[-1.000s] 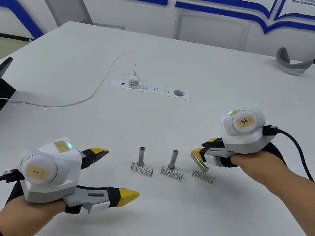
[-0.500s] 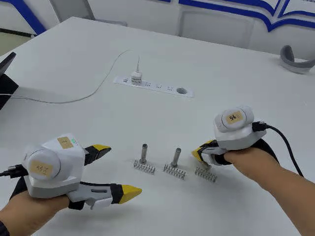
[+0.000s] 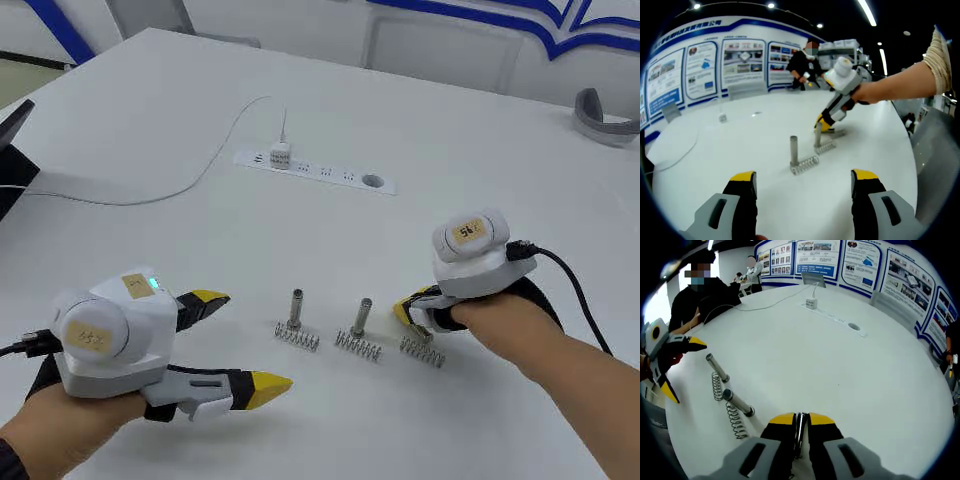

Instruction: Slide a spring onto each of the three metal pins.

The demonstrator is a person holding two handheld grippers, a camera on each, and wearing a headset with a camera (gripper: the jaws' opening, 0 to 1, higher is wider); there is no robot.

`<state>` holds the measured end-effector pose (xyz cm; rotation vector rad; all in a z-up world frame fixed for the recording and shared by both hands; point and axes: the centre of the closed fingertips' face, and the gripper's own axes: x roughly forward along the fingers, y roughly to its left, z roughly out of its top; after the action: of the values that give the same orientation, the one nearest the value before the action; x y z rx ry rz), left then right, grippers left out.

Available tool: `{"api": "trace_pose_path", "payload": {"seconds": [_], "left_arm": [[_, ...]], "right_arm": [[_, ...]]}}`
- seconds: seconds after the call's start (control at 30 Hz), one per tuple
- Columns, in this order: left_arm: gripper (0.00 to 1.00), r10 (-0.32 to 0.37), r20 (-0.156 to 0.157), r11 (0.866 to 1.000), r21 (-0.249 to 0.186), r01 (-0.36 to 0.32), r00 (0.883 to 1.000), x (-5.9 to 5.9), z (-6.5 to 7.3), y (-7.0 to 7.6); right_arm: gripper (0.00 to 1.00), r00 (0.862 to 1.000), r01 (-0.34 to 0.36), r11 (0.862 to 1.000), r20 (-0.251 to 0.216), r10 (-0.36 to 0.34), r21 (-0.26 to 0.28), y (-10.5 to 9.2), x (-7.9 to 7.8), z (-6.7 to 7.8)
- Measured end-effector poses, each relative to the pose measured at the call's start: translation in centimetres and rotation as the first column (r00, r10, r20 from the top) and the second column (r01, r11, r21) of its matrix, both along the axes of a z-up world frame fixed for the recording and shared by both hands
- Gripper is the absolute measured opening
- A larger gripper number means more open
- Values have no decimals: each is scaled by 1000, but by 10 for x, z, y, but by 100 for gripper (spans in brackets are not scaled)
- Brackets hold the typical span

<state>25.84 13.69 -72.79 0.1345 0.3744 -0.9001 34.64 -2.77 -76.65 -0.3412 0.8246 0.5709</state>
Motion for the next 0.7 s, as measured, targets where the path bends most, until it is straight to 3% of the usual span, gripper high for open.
{"api": "trace_pose_path", "payload": {"seconds": [0.47, 0.7], "left_arm": [[78, 1, -4, 1000, -4, -1, 1000, 1, 1, 1], [78, 8, -2, 1000, -5, -8, 1000, 1, 1, 2]], "right_arm": [[10, 999, 16, 1000, -28, -16, 6, 0, -1, -3], [9, 997, 40, 999, -67, -38, 17, 1, 0, -4]]}}
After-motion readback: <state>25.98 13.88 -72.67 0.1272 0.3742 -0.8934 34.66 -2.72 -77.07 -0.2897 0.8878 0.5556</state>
